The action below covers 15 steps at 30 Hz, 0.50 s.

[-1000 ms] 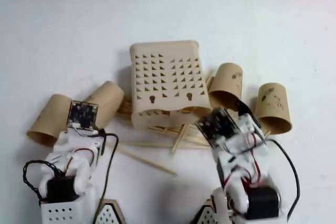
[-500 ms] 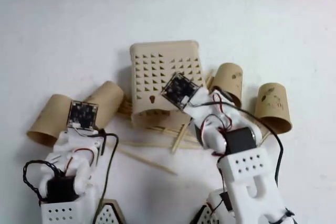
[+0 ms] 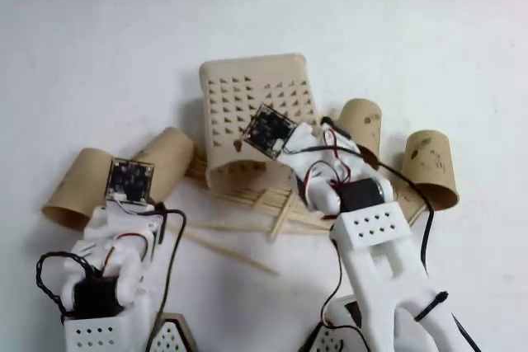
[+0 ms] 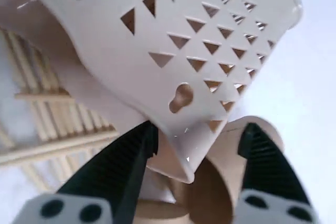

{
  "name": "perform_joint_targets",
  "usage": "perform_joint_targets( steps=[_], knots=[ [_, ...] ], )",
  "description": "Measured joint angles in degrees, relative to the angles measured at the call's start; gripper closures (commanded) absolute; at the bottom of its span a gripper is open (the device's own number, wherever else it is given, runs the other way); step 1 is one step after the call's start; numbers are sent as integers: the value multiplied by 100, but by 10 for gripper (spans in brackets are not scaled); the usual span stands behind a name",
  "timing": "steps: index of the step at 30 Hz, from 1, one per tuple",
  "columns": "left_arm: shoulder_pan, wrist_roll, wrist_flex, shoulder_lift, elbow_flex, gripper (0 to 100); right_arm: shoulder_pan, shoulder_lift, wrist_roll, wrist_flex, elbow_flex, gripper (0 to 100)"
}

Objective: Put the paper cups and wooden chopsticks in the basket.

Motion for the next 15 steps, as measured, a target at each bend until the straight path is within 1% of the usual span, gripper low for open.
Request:
perform_joint_targets(
  steps=[2, 3, 4, 8, 12, 15],
  knots=[
    [0, 0, 0, 0, 0, 823, 0, 18, 9, -246, 0, 976],
    [0, 0, 0, 0, 0, 823, 0, 18, 9, -325, 0, 983],
    [0, 0, 0, 0, 0, 823, 0, 18, 9, -404, 0, 971],
    [0, 0, 0, 0, 0, 823, -26, 18, -53, -527, -35, 979],
    [0, 0, 0, 0, 0, 823, 62, 26, -448, -527, -536, 979],
    [0, 0, 0, 0, 0, 823, 79, 79, -563, -352, -1099, 979]
  ],
)
